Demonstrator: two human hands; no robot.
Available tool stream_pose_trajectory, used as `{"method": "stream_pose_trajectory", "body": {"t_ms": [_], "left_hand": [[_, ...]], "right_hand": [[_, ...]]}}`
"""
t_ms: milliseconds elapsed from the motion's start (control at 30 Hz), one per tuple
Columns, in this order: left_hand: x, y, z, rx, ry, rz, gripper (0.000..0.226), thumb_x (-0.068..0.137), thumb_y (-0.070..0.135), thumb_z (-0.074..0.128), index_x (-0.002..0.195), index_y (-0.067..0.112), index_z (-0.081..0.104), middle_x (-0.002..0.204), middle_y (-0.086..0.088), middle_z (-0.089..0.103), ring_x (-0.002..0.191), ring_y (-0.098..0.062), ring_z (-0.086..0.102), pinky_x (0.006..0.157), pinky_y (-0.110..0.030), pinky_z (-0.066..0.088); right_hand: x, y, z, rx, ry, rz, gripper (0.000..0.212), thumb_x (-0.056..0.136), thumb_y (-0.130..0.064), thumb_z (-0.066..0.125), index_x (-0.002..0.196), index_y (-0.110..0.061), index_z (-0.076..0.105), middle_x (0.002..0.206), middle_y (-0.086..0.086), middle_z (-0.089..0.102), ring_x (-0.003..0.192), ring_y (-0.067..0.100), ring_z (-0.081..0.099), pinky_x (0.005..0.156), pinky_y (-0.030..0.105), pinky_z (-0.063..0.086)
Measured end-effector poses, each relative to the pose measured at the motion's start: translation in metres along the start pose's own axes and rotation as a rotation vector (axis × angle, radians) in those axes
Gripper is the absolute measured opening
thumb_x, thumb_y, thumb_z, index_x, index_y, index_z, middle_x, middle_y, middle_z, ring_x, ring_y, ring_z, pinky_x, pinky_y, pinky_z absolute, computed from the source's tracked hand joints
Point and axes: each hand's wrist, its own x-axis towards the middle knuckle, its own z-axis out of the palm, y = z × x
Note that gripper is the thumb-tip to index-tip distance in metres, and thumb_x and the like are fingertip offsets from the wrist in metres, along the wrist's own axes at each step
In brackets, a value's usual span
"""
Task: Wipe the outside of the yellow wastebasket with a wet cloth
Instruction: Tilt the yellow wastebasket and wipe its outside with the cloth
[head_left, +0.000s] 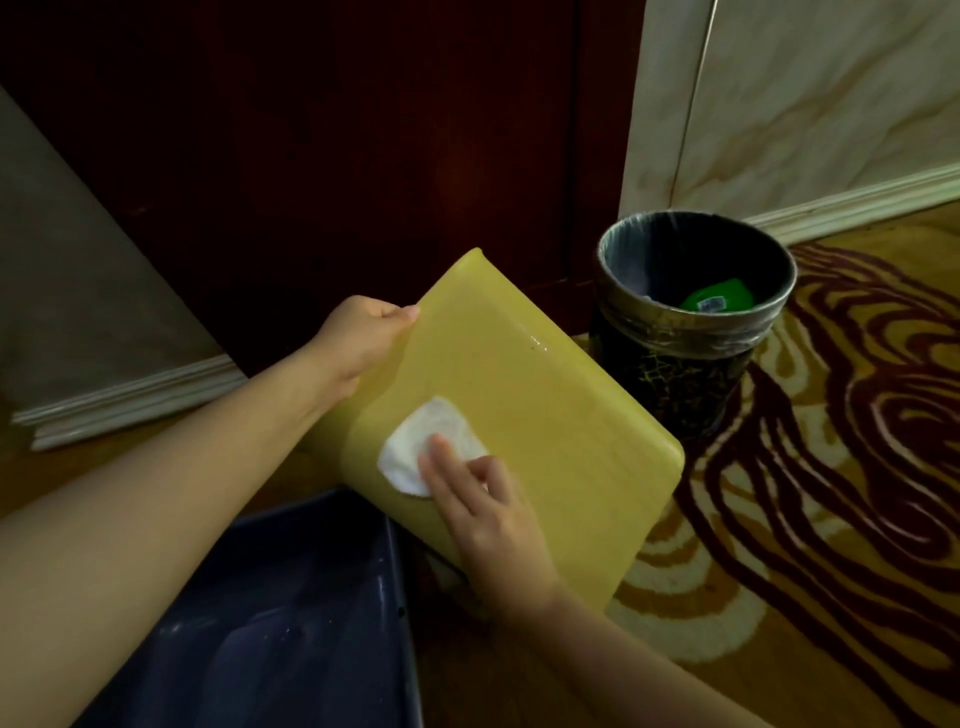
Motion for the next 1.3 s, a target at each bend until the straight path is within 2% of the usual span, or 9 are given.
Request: {"method": "stream_pose_trajectory", "body": {"t_ms": [100,367,500,700,767,900,1033,1200,1300], "left_hand": [[0.002,-0.002,-0.004,0.008,-0.022,0.011,0.025,0.091,0.020,0.051,0.071,0.014,0.065,0.070,-0.002,0.066,0.067,-0.017,0.063,0.071,-0.030,0.049],[0.008,0.000,-0.001,0.061,-0.037,-0.006,0.023,0.092,0.026,0.049,0.081,0.015,0.067,0.082,-0.003,0.068,0.085,-0.023,0.066,0.081,-0.037,0.051],[0.014,0.000,0.001,0.065,-0.027,-0.034,0.026,0.092,0.025,0.050,0.072,0.019,0.066,0.078,-0.003,0.068,0.078,-0.021,0.066,0.076,-0.035,0.051],[0.018,0.001,0.004,0.062,-0.025,-0.042,0.025,0.090,0.024,0.052,0.069,0.018,0.065,0.074,-0.004,0.067,0.071,-0.019,0.065,0.072,-0.032,0.051],[0.017,0.000,0.004,0.048,-0.014,-0.036,0.025,0.090,0.023,0.052,0.069,0.018,0.065,0.075,-0.004,0.067,0.069,-0.018,0.064,0.069,-0.030,0.051],[0.013,0.001,0.005,0.086,-0.008,-0.031,0.022,0.091,0.027,0.051,0.083,0.015,0.068,0.081,-0.002,0.068,0.081,-0.021,0.066,0.077,-0.035,0.052],[0.008,0.005,0.007,0.117,-0.002,-0.017,0.025,0.092,0.028,0.049,0.093,0.010,0.066,0.087,-0.002,0.067,0.090,-0.024,0.064,0.086,-0.039,0.050],[0.007,0.008,0.009,0.103,-0.013,0.001,0.024,0.091,0.027,0.050,0.079,0.017,0.068,0.079,-0.003,0.068,0.076,-0.020,0.066,0.071,-0.032,0.052],[0.011,0.006,0.008,0.066,-0.011,-0.022,0.026,0.090,0.023,0.052,0.071,0.012,0.065,0.077,-0.013,0.066,0.075,-0.027,0.062,0.077,-0.039,0.050]], "right_hand": [[-0.008,0.025,-0.010,-0.007,-0.061,0.058,0.046,0.088,-0.007,0.052,0.134,-0.006,0.046,0.133,0.014,0.055,0.089,0.026,0.055,0.077,0.036,0.051],[-0.019,0.085,-0.037,-0.106,0.219,0.742,0.037,0.086,0.000,0.059,0.123,-0.004,0.057,0.127,0.011,0.059,0.090,0.027,0.048,0.075,0.031,0.042],[-0.038,0.033,-0.010,-0.028,0.101,0.389,0.041,0.080,0.004,0.067,0.120,0.000,0.059,0.126,0.016,0.059,0.077,0.029,0.053,0.061,0.034,0.050],[-0.026,0.022,0.001,0.048,-0.022,0.047,0.040,0.086,-0.005,0.050,0.126,-0.005,0.054,0.135,0.012,0.053,0.083,0.020,0.042,0.074,0.030,0.045],[-0.015,0.046,-0.006,0.039,0.008,0.105,0.039,0.088,-0.004,0.051,0.127,-0.004,0.053,0.133,0.014,0.054,0.088,0.021,0.045,0.078,0.030,0.043],[0.012,0.097,-0.027,0.045,0.229,0.563,0.037,0.089,0.000,0.054,0.126,-0.008,0.055,0.126,0.015,0.058,0.093,0.025,0.048,0.080,0.035,0.048],[0.048,0.124,-0.033,0.198,0.378,0.822,0.030,0.097,-0.016,0.046,0.125,-0.018,0.057,0.112,0.005,0.057,0.088,0.009,0.043,0.073,0.009,0.029],[0.082,0.099,-0.034,0.227,0.277,0.514,0.028,0.091,-0.007,0.054,0.115,-0.015,0.064,0.093,0.005,0.050,0.079,0.014,0.045,0.068,0.007,0.030],[0.054,0.069,-0.021,0.196,0.072,0.254,0.038,0.087,0.002,0.057,0.123,-0.009,0.059,0.118,0.020,0.062,0.085,0.021,0.044,0.075,0.017,0.030]]}}
